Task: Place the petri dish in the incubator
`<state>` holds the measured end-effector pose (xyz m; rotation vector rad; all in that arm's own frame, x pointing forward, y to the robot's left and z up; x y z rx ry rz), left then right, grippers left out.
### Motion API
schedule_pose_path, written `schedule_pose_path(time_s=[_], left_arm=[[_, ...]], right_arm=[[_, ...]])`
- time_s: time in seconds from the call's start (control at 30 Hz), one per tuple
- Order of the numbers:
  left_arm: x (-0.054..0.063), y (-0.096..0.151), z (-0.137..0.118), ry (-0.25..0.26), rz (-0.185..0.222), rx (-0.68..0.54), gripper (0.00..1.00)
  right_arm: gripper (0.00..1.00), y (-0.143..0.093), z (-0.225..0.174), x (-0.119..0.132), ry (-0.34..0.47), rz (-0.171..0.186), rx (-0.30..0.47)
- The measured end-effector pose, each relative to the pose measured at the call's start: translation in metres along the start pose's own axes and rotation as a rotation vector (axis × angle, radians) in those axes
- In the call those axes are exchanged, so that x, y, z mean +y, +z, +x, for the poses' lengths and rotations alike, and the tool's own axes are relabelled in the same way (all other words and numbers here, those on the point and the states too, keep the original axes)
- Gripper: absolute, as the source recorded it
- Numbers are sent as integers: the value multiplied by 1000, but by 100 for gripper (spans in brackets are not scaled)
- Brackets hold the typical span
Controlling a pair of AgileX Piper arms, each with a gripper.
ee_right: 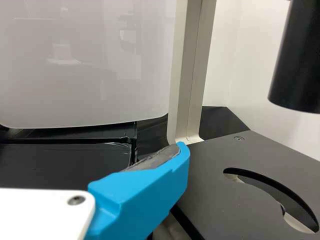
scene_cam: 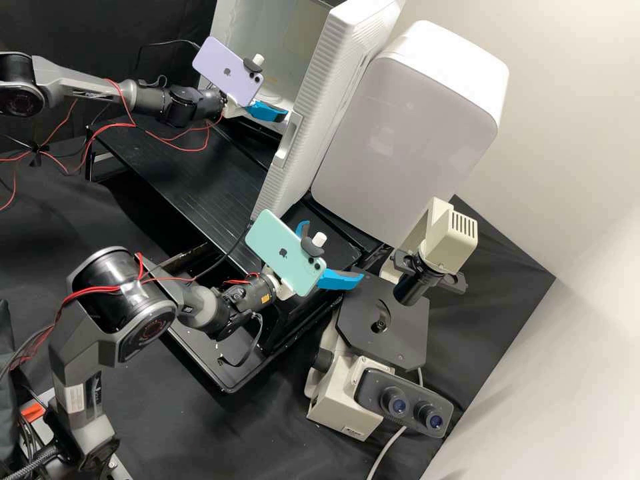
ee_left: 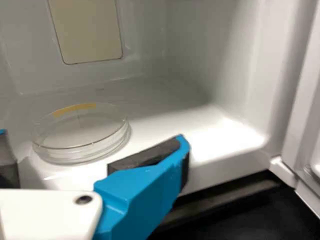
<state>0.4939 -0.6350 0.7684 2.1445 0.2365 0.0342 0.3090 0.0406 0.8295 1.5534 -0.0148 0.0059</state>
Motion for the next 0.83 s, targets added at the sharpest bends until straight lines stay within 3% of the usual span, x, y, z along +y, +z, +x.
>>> schedule_pose_path(time_s=[0.1, 0.27, 0.37, 0.6, 0.7, 0.83], left_arm=[[-3, 2, -4, -17, 10, -25, 100], [-12, 4, -13, -11, 63, -43, 100], [-14, 3, -25, 35, 100, -72, 100], [-2, 2, -72, 220, 62, -169, 100], [0, 2, -92, 269, 56, -221, 100], [-3, 0, -114, 298, 70, -284, 100]], right_arm=[[100, 0, 0, 0, 0, 0, 0], [100, 0, 0, 0, 0, 0, 0], [100, 0, 0, 0, 0, 0, 0], [100, 0, 0, 0, 0, 0, 0], [100, 0, 0, 0, 0, 0, 0], [100, 0, 0, 0, 0, 0, 0]])
